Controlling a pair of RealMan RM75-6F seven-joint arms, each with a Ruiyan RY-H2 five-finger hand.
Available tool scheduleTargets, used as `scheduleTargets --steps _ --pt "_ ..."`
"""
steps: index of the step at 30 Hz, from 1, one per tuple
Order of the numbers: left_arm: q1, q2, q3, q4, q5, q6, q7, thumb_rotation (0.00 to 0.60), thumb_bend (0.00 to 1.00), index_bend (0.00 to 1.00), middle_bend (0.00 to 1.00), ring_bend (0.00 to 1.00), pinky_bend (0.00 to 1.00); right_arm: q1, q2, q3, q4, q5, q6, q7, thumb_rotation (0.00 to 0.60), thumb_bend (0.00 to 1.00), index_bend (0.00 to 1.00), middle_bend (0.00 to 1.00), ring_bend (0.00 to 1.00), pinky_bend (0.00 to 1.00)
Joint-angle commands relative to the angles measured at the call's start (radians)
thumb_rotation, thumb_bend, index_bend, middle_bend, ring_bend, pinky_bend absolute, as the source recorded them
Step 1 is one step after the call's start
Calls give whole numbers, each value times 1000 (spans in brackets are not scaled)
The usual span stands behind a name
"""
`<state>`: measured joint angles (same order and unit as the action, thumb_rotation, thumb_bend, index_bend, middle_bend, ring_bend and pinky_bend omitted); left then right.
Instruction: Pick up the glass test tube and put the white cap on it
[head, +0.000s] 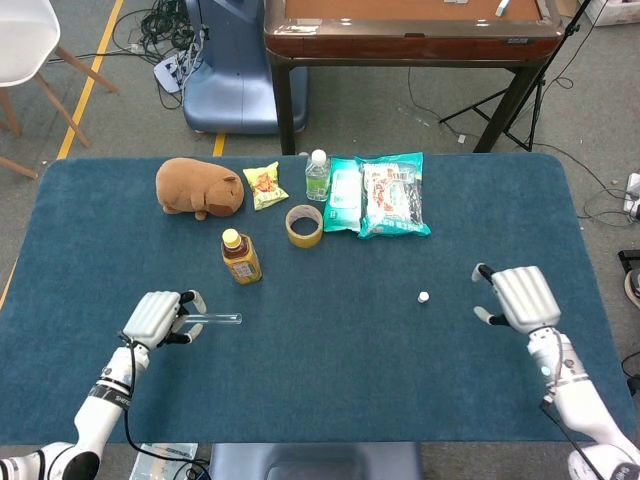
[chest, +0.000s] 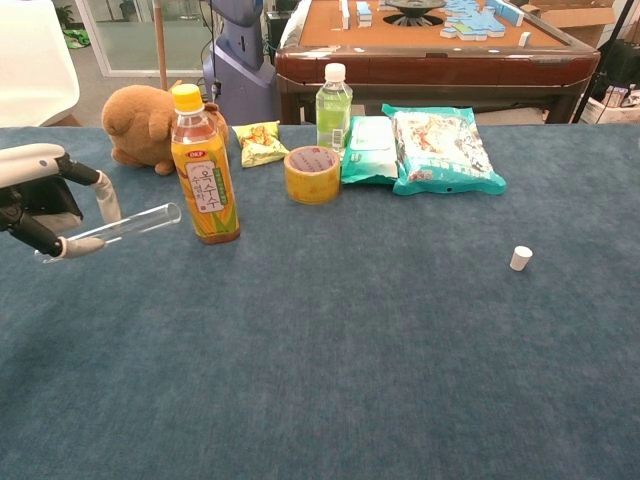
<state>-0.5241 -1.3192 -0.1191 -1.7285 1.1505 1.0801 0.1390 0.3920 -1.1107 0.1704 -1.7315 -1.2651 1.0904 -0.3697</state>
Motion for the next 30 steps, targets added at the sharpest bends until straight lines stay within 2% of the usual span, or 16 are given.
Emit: scheduleTargets --steps 1,4,17,30 --pt "13 10 10 -18 12 21 18 600 328 598 987 1000 1000 51 -56 10 49 52 -53 -49 600 188 450 998 1000 1000" --pt "24 17 15 -34 19 35 22 600 328 598 987 1000 1000 83 -101 9 95 81 -82 -71 600 223 494 1000 1000 1000" --pt "46 32 29 -51 38 42 7 600 328 598 987 1000 1000 189 -269 3 274 213 -179 -124 600 254 499 1000 1000 1000" --pt "51 30 29 -43 44 31 -8 600 328 598 987 1000 1000 238 -366 -14 390 275 -228 -110 600 254 512 1000 1000 1000"
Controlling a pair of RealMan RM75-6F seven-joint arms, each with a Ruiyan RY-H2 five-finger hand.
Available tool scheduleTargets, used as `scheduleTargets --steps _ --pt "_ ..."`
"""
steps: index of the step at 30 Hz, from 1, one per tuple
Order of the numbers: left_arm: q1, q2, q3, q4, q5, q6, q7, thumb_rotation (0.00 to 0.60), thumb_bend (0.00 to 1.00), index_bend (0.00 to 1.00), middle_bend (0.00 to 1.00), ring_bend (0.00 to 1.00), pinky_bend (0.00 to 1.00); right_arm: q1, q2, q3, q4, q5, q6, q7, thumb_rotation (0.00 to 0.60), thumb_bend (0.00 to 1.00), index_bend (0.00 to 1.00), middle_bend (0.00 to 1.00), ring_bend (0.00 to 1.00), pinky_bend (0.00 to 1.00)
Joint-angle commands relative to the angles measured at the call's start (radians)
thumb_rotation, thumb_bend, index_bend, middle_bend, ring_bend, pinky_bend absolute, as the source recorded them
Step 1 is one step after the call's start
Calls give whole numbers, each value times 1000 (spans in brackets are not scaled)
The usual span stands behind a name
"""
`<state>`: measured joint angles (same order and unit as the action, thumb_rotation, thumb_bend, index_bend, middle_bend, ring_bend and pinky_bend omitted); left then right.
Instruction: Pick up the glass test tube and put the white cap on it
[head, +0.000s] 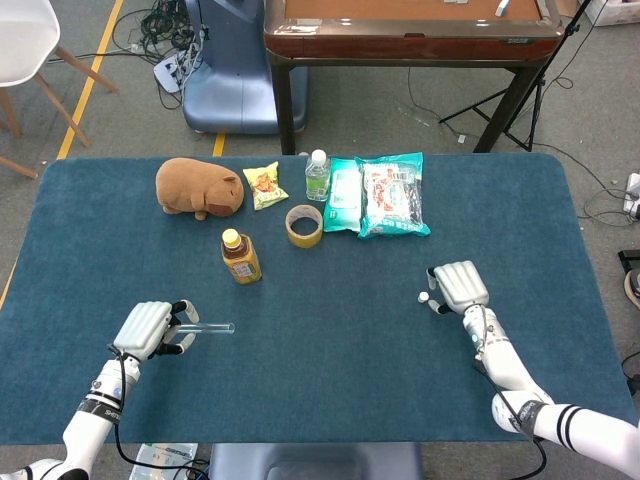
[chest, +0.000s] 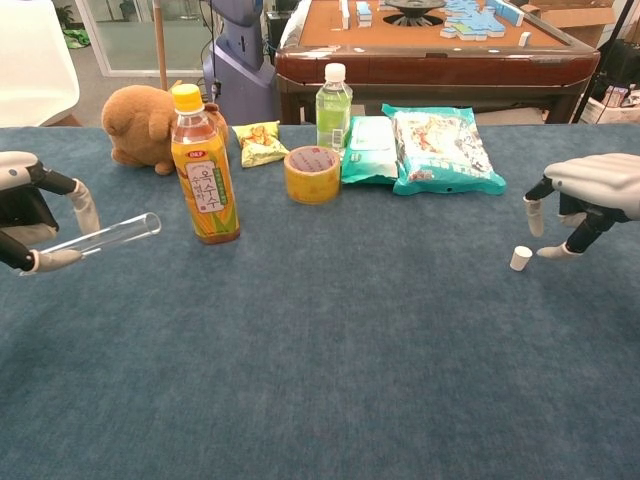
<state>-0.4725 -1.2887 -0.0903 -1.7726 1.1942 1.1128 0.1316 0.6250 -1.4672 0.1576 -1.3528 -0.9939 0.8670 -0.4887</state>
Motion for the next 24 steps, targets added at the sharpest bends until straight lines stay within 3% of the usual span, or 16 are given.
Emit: scheduleTargets --steps 1,24 --pt "0 0 0 2 1 -2 0 600 328 598 987 1000 1000 8 -14 -2 18 5 -7 13 600 254 513 1000 1000 1000" --pt "2 4 -7 6 6 -14 -16 600 328 597 987 1000 1000 49 -57 -22 65 38 -22 10 600 254 513 1000 1000 1000"
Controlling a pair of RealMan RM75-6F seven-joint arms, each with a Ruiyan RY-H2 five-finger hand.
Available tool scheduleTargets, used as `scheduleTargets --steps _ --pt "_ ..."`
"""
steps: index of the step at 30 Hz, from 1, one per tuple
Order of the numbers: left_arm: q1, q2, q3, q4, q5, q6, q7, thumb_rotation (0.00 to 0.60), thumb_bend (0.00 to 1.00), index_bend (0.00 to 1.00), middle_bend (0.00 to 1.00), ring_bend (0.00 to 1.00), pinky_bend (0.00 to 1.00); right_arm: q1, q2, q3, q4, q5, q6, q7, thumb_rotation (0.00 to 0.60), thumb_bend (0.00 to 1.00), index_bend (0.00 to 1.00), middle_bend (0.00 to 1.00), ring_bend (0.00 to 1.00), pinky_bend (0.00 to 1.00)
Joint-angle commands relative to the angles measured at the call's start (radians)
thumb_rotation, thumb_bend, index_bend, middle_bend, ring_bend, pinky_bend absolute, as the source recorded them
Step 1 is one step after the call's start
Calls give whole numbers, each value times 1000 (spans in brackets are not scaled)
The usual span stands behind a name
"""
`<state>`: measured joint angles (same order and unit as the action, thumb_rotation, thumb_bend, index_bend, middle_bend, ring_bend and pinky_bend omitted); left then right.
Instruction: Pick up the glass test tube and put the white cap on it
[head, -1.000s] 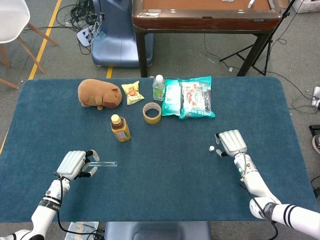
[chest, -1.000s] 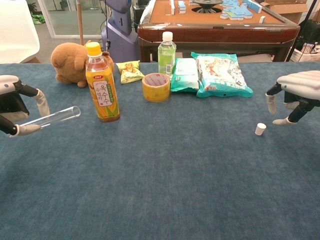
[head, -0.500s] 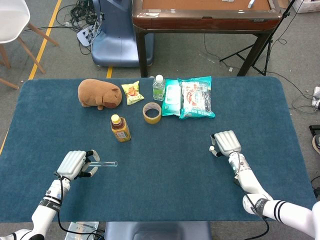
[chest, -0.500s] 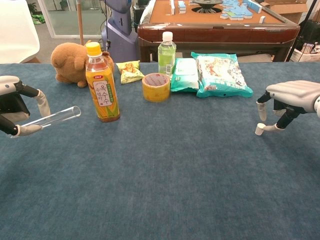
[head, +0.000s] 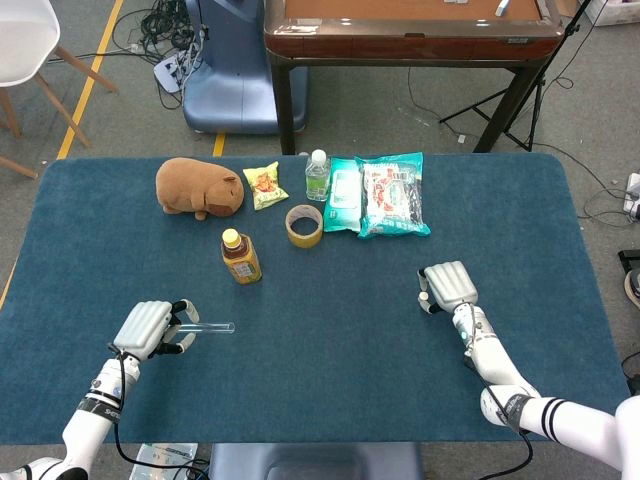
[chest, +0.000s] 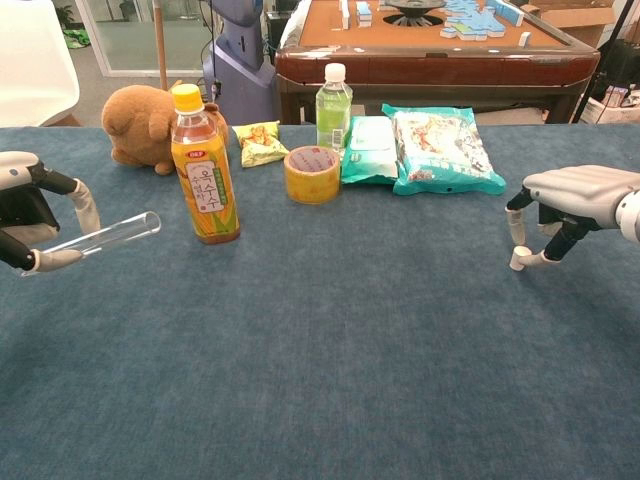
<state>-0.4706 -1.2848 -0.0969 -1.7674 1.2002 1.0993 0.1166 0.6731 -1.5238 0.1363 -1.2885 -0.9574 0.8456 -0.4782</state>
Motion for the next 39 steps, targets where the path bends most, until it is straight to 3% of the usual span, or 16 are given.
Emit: scheduleTargets --steps 1,13,28,34,39 --pt "0 0 -1 1 1 0 -1 600 328 598 987 1000 1000 2 -1 -1 1 2 0 0 600 254 513 1000 1000 1000" --pt "1 0 -4 8 -2 -6 -11 600 328 598 987 1000 1000 15 -7 -8 12 26 -12 -1 600 258 526 1000 1000 1000" --pt "6 14 -15 9 -2 -10 -50 600 328 601 987 1000 1000 23 4 -2 -15 23 -16 41 600 365 599 1000 1000 1000" --pt "-1 39 -34 -6 -7 -24 -86 600 328 601 987 1000 1000 2 87 20 -145 -55 28 128 600 385 624 1000 1000 1000" --pt "-14 78 -55 -44 -18 -62 -147 600 328 601 987 1000 1000 -17 195 60 -338 -176 71 264 600 388 635 1000 1000 1000"
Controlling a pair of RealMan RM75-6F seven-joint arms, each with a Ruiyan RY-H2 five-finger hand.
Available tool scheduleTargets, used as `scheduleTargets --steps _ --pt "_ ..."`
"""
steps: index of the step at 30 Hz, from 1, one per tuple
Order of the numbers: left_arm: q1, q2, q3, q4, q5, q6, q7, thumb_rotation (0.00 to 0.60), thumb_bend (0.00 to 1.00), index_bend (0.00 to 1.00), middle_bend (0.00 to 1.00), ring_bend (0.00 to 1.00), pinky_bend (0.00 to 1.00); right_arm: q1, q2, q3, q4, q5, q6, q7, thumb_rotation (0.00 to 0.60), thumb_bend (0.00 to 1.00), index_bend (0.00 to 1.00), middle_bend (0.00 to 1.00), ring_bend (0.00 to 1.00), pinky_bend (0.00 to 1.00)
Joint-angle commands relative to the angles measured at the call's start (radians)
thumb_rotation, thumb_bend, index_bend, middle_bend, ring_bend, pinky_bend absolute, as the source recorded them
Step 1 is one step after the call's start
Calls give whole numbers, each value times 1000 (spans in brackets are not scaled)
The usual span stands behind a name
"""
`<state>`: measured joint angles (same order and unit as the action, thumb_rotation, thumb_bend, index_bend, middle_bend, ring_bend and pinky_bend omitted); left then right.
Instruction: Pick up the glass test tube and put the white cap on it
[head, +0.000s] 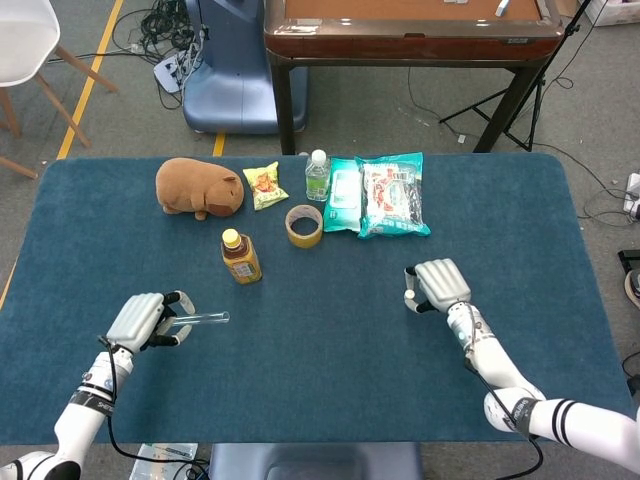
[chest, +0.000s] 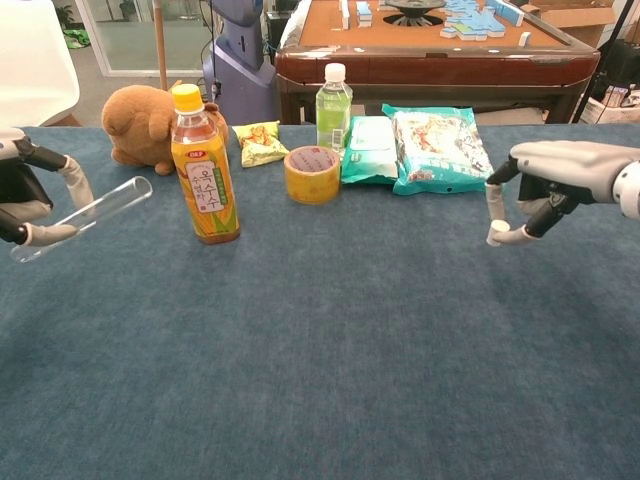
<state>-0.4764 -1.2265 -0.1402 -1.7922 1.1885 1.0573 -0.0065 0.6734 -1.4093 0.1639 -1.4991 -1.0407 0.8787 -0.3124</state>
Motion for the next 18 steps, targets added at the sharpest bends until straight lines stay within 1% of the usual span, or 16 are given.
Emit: scheduleTargets --steps 1,5,9,13,18 --pt "-11 26 -15 -26 -9 -26 -32 600 328 601 987 1000 1000 -18 97 39 -159 -120 45 119 600 388 636 1000 1000 1000" --pt "-30 53 -34 -62 -26 -66 -72 600 328 601 987 1000 1000 -7 150 70 -281 -227 74 191 600 388 639 1000 1000 1000" --pt "-50 74 -54 -95 -44 -106 -115 600 327 603 987 1000 1000 18 162 99 -352 -282 83 231 600 387 643 1000 1000 1000" --pt "-65 88 -77 -128 -56 -135 -173 600 328 604 987 1000 1000 46 137 124 -380 -303 98 244 600 388 646 1000 1000 1000" --pt "-81 92 -95 -147 -65 -161 -225 600 328 606 987 1000 1000 73 93 142 -389 -314 121 248 600 388 649 1000 1000 1000"
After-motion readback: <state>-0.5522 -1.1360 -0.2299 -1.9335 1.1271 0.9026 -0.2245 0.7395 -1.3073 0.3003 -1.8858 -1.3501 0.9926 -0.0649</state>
